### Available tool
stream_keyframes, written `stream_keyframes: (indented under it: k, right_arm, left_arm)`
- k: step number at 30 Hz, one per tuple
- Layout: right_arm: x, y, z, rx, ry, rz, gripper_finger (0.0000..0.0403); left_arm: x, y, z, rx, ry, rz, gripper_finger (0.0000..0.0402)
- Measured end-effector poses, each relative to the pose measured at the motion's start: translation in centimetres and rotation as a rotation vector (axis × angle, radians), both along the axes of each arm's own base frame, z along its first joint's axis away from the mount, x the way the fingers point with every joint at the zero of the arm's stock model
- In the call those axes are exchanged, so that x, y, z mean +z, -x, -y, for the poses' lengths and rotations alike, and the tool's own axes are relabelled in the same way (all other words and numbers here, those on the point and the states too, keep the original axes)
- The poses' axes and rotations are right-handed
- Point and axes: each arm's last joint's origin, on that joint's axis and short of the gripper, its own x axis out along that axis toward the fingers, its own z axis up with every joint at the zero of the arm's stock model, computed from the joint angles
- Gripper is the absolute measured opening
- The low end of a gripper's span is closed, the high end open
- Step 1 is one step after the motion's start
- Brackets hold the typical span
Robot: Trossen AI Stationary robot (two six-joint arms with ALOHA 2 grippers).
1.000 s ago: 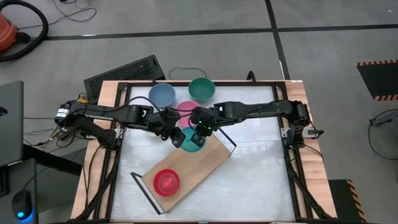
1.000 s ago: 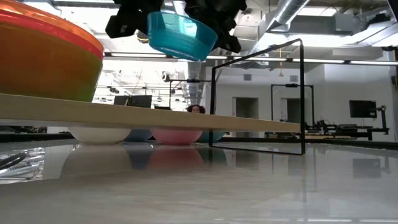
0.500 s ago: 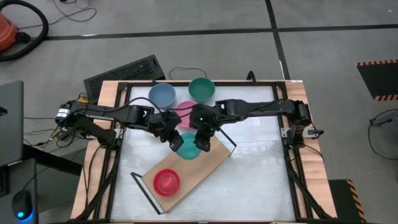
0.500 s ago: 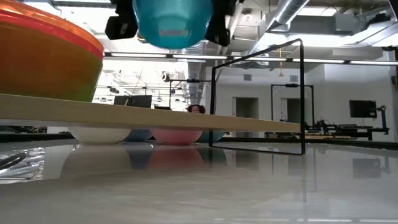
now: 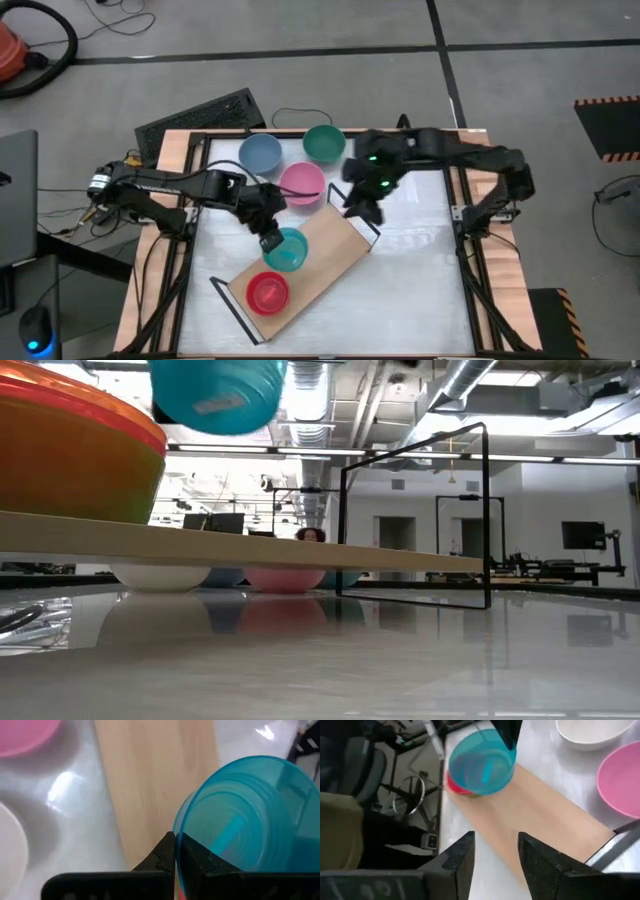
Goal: Place and stack bowls onto a shelf
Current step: Stack the transparent blue bowl on the top transparent orange bowl
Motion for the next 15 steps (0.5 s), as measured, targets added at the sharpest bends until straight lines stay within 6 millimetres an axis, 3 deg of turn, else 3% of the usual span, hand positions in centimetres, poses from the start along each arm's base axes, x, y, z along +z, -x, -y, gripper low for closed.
stream_keyframes:
  k: [8,12,15]
  right_arm:
    - [2.7,5.1,-0.5,-0.084,0.108,0.004,0.0171]
    - [3.2,6.2,-0.8,-0.105,0.140,0.013,0.0171]
    - [3.2,6.3,-1.0,-0.105,0.147,0.011,0.0171]
  left_arm:
    - [2.2,3.3,5.2,-0.083,0.034,0.065,0.0000]
    - [1.8,4.1,7.9,-0.121,-0.028,0.067,0.0000]
    - [1.1,4.2,8.8,-0.116,-0.104,0.044,0.0000]
